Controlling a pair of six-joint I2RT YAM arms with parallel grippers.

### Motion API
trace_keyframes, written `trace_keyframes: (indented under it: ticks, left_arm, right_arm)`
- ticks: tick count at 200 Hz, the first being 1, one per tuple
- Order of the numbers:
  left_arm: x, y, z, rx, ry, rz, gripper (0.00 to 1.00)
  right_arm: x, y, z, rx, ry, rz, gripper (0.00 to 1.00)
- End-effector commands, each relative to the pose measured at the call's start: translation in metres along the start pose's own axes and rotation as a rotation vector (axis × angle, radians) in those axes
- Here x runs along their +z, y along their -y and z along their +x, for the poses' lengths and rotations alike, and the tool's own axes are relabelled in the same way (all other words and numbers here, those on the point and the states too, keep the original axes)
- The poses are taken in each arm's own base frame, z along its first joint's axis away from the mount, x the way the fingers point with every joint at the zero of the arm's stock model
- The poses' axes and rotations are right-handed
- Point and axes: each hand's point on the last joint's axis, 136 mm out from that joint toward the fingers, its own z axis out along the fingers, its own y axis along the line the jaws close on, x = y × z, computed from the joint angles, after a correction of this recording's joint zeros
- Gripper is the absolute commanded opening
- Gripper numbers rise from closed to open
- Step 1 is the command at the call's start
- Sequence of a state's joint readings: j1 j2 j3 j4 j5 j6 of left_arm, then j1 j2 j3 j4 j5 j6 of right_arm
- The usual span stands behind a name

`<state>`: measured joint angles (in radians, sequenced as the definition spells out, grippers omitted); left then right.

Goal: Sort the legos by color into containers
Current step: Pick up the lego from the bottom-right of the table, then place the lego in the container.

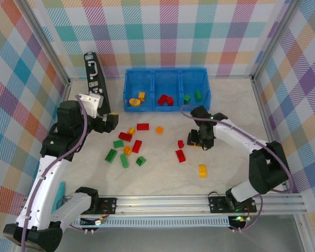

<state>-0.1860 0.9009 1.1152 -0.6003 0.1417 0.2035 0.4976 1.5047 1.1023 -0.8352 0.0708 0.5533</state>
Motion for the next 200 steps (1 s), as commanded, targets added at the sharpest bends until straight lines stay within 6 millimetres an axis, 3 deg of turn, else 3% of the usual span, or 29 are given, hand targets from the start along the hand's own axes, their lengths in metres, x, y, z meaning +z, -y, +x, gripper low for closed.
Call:
trace_keyframes:
  ticks: [1,36,75,101,136,160,200]
  left_arm:
    - [-0.008,-0.001,-0.006,0.006,0.024,-0.003,1.0]
    - [-0.011,-0.003,-0.007,0.009,0.03,-0.014,1.0]
    - [-0.013,-0.005,-0.008,0.01,0.041,-0.031,1.0]
    - [-0.009,-0.005,-0.007,0.006,0.023,-0.025,1.0]
    - [-0.011,-0.008,-0.004,0.022,0.03,-0.048,1.0]
    - [-0.01,-0.01,-0.003,0.025,0.028,-0.056,1.0]
    - [0.0,-0.008,0.0,0.028,-0.009,-0.033,1.0]
  right_arm:
    - [-0.023,-0.023,-0.025,-0.122,0.046,-0.047,0.5]
    - [-0.051,-0.083,-0.103,-0.302,0.22,-0.135,0.5]
    - [-0.066,-0.154,-0.185,-0.455,0.428,-0.241,0.5]
    - [-0.073,-0.196,-0.228,-0.535,0.599,-0.321,0.52]
    - [-0.068,-0.233,-0.263,-0.619,0.731,-0.408,0.54]
    - [-0.06,-0.253,-0.276,-0.669,0.792,-0.461,0.54]
    - [-0.024,-0.279,-0.285,-0.734,0.861,-0.516,0.55]
